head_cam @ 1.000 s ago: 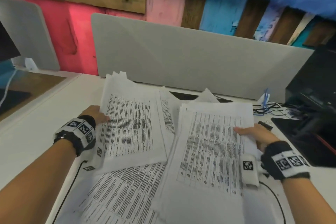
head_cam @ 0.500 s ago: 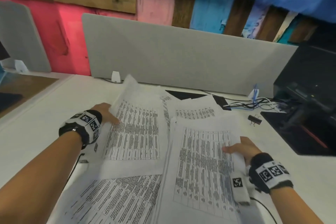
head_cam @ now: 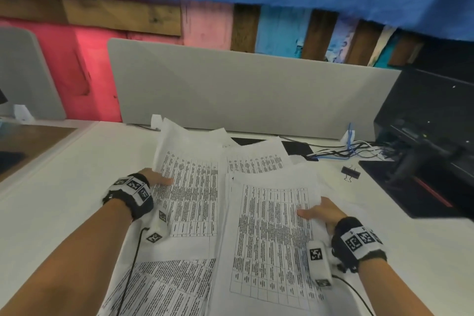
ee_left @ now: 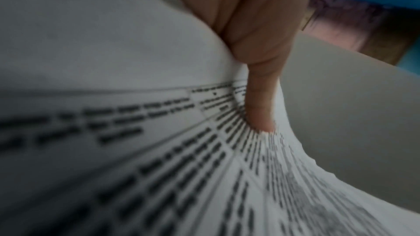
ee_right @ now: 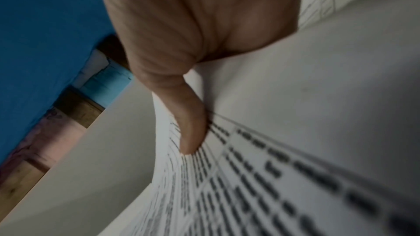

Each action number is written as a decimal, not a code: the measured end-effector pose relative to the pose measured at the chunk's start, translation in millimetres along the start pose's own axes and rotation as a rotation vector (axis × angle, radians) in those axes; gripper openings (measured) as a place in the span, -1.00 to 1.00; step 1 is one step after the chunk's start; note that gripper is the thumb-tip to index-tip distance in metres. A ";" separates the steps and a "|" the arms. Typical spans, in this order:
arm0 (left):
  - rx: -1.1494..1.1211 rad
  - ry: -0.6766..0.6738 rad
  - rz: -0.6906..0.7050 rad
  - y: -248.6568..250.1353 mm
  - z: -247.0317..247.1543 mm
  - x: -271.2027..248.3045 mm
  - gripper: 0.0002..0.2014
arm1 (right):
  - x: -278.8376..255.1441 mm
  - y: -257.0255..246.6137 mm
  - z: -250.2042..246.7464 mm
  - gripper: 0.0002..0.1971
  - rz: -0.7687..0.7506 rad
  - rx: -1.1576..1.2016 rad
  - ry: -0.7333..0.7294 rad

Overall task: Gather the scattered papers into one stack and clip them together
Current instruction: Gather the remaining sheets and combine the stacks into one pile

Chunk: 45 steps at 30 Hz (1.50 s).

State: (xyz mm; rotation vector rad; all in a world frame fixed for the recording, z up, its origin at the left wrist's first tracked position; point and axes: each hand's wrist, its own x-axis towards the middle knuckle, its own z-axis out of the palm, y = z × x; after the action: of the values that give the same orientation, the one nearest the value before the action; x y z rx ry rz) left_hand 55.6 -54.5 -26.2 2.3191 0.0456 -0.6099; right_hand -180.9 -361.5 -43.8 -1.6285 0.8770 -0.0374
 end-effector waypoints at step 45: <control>0.304 -0.386 0.197 24.4 37.6 -19.6 -0.47 | 14.7 12.4 -0.5 -0.15 0.087 0.262 0.208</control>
State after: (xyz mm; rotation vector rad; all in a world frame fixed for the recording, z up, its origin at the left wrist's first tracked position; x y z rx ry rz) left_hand 27.5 -94.6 -25.4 2.4082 -0.4800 -1.0056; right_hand -177.0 -369.9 -60.7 -1.3562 1.0546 -0.2548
